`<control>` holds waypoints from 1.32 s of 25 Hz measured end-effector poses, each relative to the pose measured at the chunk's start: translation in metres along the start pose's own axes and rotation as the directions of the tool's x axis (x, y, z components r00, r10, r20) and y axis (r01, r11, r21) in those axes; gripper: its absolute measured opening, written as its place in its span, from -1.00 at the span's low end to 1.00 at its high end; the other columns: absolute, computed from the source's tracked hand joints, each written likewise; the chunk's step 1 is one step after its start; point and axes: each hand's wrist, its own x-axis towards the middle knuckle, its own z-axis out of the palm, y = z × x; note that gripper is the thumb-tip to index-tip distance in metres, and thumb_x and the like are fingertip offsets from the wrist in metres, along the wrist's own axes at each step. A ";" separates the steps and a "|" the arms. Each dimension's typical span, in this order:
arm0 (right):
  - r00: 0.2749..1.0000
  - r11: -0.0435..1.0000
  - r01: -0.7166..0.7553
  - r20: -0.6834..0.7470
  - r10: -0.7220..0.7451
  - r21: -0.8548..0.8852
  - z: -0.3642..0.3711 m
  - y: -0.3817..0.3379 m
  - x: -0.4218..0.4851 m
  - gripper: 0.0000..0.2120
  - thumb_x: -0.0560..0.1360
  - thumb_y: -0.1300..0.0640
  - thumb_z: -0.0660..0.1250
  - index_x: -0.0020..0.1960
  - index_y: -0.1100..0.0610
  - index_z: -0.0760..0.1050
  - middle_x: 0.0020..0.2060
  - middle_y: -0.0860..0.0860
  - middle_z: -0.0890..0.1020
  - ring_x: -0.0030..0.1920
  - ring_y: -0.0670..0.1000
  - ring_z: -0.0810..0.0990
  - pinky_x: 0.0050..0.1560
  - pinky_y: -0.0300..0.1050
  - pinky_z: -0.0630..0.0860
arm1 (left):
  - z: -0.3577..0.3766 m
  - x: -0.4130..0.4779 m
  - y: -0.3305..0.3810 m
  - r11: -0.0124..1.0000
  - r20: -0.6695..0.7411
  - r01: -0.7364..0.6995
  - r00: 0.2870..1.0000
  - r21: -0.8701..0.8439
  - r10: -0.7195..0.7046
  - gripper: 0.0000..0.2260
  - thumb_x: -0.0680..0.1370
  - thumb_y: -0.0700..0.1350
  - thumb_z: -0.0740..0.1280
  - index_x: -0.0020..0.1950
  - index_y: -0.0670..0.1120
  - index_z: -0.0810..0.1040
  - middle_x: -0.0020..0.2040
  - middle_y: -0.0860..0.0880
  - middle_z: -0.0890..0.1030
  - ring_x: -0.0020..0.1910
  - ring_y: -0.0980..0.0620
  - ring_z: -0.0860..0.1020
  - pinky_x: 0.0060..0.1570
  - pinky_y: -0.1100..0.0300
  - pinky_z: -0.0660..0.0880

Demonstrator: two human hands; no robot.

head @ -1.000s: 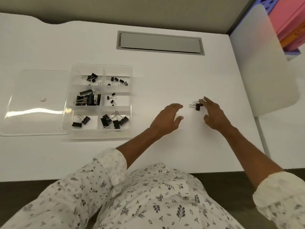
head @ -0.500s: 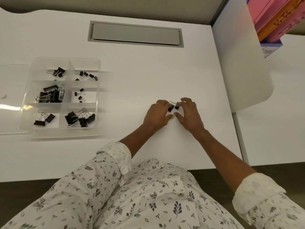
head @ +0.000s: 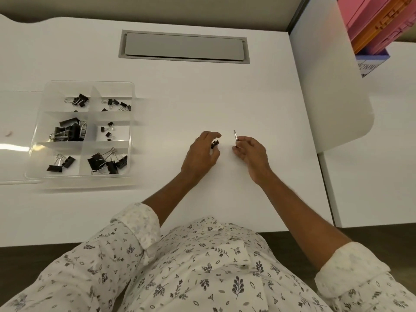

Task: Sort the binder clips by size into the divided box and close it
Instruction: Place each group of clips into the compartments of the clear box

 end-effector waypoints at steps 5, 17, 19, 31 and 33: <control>0.967 0.870 -0.251 0.145 0.209 0.425 0.021 -0.006 -0.013 -0.84 0.57 0.26 0.28 0.07 0.32 0.57 0.02 0.15 0.66 -0.01 0.11 0.67 0.16 -0.09 0.63 | -0.033 0.006 -0.010 0.891 -0.207 0.212 0.927 -0.401 -0.313 -0.72 0.57 -0.30 0.23 0.20 -0.10 0.61 0.06 0.05 0.67 0.00 0.18 0.65 0.01 0.24 0.56; 0.902 0.969 -0.239 0.383 0.198 0.062 0.196 0.008 -0.084 -0.75 0.67 0.13 0.21 0.12 0.25 0.60 -0.02 0.16 0.68 -0.01 0.11 0.69 0.13 -0.05 0.64 | -0.207 -0.056 -0.092 0.633 -0.143 0.235 0.862 -0.737 -0.486 -0.83 0.63 -0.17 0.33 0.21 -0.09 0.61 0.06 -0.04 0.73 0.01 0.06 0.68 0.12 0.12 0.61; 0.894 0.983 -0.186 0.416 0.167 0.006 0.240 0.017 -0.101 -0.76 0.67 0.12 0.22 0.13 0.24 0.60 -0.03 0.14 0.68 -0.02 0.10 0.68 0.20 -0.01 0.62 | -0.243 -0.074 -0.113 0.701 -0.201 0.213 0.866 -0.680 -0.457 -0.83 0.63 -0.15 0.34 0.21 -0.06 0.61 0.07 -0.02 0.72 0.07 0.09 0.68 0.09 0.16 0.61; 0.919 0.967 0.028 0.387 0.075 -0.253 0.387 0.048 -0.155 -0.78 0.65 0.15 0.26 0.24 0.09 0.59 0.18 0.07 0.65 0.10 0.09 0.70 0.05 -0.09 0.68 | -0.330 -0.106 -0.199 0.882 -0.259 0.251 0.892 -0.400 -0.371 -0.72 0.61 -0.32 0.20 0.16 -0.09 0.63 0.03 0.04 0.70 0.05 0.19 0.64 0.03 0.36 0.54; 0.927 0.966 0.070 0.374 0.030 -0.250 0.383 0.050 -0.160 -0.74 0.63 0.24 0.20 0.23 0.11 0.59 0.15 0.07 0.65 0.09 0.05 0.71 0.07 -0.10 0.67 | -0.327 -0.113 -0.198 0.897 -0.249 0.230 0.908 -0.377 -0.337 -0.73 0.62 -0.31 0.20 0.16 -0.06 0.62 0.04 0.08 0.69 0.08 0.17 0.64 0.03 0.37 0.53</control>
